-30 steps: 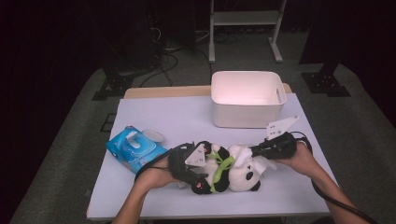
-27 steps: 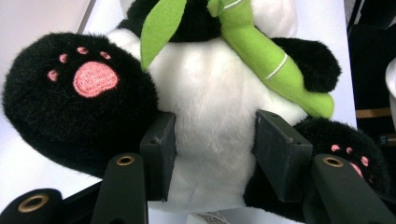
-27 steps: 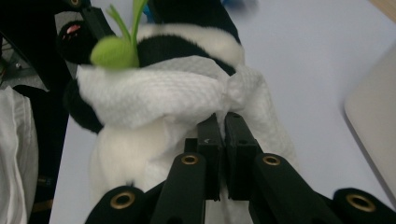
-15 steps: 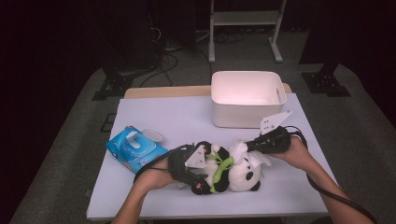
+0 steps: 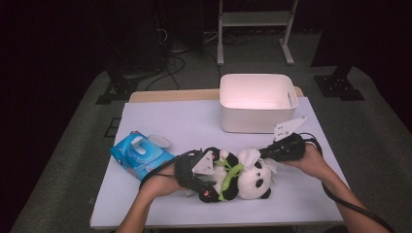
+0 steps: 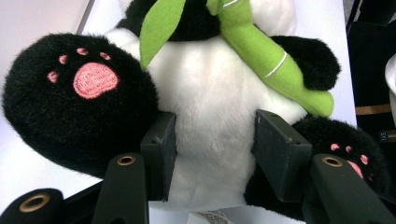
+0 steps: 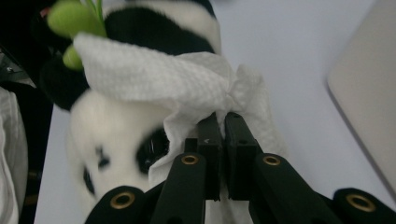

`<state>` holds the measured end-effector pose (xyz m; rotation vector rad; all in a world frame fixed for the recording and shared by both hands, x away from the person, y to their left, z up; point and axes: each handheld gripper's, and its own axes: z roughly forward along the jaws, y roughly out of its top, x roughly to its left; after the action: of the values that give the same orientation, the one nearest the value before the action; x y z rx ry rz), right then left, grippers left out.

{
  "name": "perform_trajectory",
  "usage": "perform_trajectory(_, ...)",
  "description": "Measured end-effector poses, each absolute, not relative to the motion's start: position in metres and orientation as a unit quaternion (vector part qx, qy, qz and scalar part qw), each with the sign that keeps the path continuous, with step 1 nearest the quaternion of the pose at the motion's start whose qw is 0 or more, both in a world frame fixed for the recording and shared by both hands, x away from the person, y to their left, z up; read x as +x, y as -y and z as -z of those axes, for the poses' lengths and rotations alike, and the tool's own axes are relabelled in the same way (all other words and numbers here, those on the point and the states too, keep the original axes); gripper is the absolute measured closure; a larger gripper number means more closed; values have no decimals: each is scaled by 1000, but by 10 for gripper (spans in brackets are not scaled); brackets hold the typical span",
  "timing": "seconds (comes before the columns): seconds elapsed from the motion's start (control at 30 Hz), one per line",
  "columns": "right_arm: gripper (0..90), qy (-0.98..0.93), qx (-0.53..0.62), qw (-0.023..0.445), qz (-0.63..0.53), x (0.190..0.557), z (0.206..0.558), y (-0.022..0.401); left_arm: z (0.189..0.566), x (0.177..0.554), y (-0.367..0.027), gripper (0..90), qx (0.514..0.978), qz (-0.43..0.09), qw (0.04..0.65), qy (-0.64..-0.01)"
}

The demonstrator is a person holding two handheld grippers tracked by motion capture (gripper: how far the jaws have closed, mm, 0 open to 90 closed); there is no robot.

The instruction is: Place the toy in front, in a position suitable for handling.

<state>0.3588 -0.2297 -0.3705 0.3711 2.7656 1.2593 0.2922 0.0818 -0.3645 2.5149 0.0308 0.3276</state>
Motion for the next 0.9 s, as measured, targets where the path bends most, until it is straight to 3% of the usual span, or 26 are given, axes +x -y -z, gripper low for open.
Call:
perform_trajectory(0.23, 861, -910, 87, 36, -405, 369, 359, 191, 366, 292, -85, 496, 945, -122, 304, -13)
perform_trajectory(0.67, 862, -890, 174, 31, -420, 362, 394, 259, 366, 298, -87, 504, 943, -114, 313, -24)
perform_trajectory(0.9, 862, -887, 187, 24, -421, 350, 408, 274, 368, 304, -89, 510, 940, -113, 320, -42)
